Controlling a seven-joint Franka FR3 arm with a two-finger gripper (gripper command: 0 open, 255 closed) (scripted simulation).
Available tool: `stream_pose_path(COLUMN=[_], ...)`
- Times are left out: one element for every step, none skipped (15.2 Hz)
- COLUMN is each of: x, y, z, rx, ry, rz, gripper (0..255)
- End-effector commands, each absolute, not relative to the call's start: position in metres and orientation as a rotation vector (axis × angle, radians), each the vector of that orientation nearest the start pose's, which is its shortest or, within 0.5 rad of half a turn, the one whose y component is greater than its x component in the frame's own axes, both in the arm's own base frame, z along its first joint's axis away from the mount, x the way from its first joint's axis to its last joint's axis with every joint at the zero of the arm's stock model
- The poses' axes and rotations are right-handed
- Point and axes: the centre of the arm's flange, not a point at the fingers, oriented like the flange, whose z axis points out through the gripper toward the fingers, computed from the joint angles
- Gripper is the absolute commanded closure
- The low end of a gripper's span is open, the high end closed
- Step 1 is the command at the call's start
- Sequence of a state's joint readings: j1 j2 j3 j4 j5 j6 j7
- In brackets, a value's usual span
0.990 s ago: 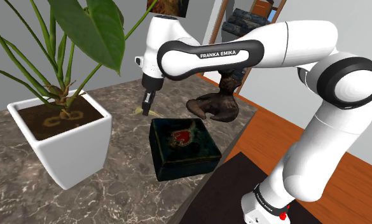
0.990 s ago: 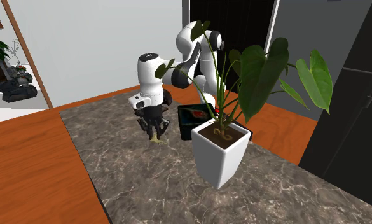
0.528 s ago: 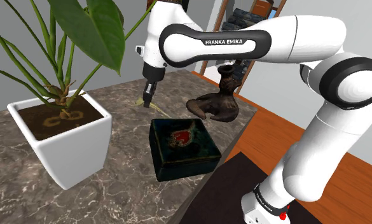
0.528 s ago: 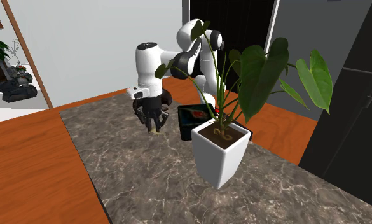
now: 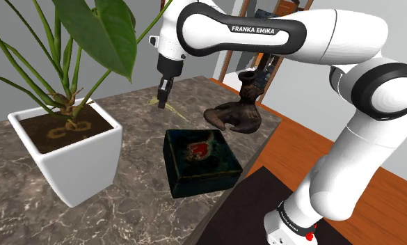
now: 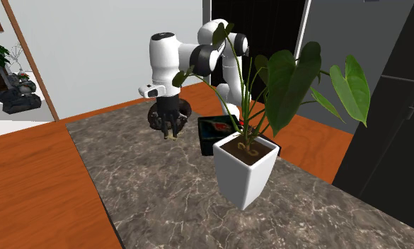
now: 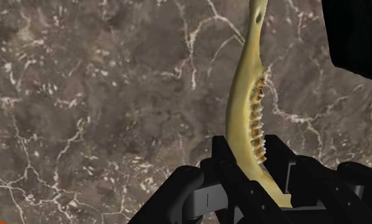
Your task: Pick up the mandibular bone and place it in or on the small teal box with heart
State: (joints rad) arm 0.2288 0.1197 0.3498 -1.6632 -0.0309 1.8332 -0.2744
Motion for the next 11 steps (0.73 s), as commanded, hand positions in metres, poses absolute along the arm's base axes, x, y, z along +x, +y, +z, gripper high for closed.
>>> stream_pose_path(x=[0.513, 0.513, 0.513, 0.513, 0.513, 0.513, 0.513, 0.513, 0.513, 0.513, 0.500], y=[0.319, 0.319, 0.319, 0.319, 0.319, 0.319, 0.319, 0.319, 0.319, 0.319, 0.318], z=[0.550, 0.555, 0.560, 0.566, 0.571, 0.576, 0.582, 0.587, 0.592, 0.594, 0.594], rx=[-2.839, -2.839, -2.839, -2.839, -2.839, -2.839, -2.839, -2.839, -2.839, -2.839, -2.839], ry=[-1.296, -1.296, -1.296, -1.296, -1.296, -1.296, -1.296, -1.296, -1.296, -1.296, -1.296], rz=[-0.086, -0.086, -0.086, -0.086, -0.086, -0.086, -0.086, -0.086, -0.086, -0.086, -0.086], gripper=[255, 255, 255, 255, 255, 255, 255, 255, 255, 255, 255])
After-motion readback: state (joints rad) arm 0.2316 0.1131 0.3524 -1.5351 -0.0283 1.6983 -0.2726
